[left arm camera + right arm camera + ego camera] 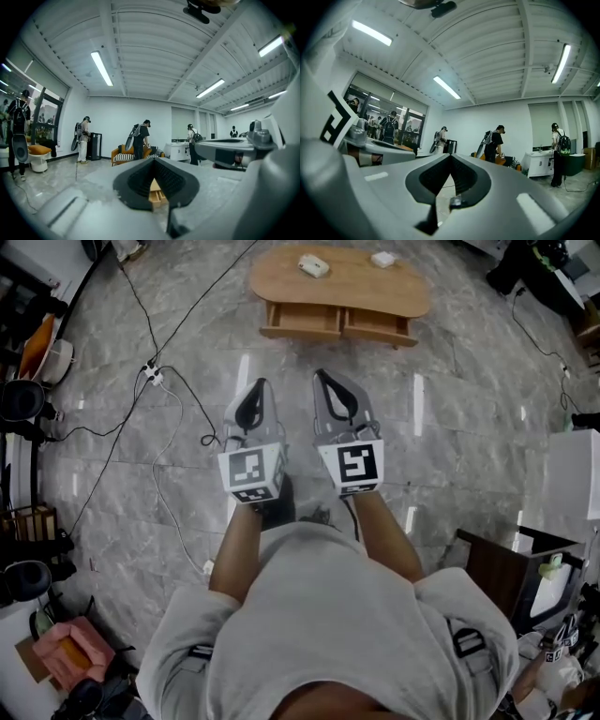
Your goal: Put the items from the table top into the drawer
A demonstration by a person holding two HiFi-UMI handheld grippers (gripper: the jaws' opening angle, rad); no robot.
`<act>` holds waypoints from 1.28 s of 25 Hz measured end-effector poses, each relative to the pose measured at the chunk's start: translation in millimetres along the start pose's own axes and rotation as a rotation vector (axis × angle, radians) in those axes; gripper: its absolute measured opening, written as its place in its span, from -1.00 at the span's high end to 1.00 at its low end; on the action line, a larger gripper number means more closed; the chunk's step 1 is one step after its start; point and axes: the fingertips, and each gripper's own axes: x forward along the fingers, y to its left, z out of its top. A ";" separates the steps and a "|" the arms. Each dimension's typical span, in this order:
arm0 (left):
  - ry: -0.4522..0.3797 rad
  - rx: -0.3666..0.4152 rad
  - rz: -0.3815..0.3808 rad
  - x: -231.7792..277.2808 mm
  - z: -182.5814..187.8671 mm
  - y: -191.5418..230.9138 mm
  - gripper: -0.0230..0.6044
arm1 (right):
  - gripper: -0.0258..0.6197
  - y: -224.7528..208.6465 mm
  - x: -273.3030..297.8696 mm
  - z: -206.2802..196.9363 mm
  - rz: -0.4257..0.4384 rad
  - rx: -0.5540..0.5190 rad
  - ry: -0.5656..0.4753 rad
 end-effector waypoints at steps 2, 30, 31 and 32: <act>0.000 -0.009 -0.004 24.0 -3.4 19.0 0.87 | 0.90 -1.0 29.5 -5.6 0.002 -0.003 0.014; 0.065 -0.036 -0.254 295.1 1.6 208.0 0.86 | 0.90 -33.8 350.1 -41.5 -0.083 -0.005 0.135; 0.068 -0.014 -0.265 309.2 1.8 209.7 0.87 | 0.90 -43.2 362.5 -45.0 -0.090 0.004 0.133; 0.071 0.002 -0.275 324.2 2.3 213.0 0.87 | 0.90 -53.0 376.6 -47.9 -0.098 0.011 0.130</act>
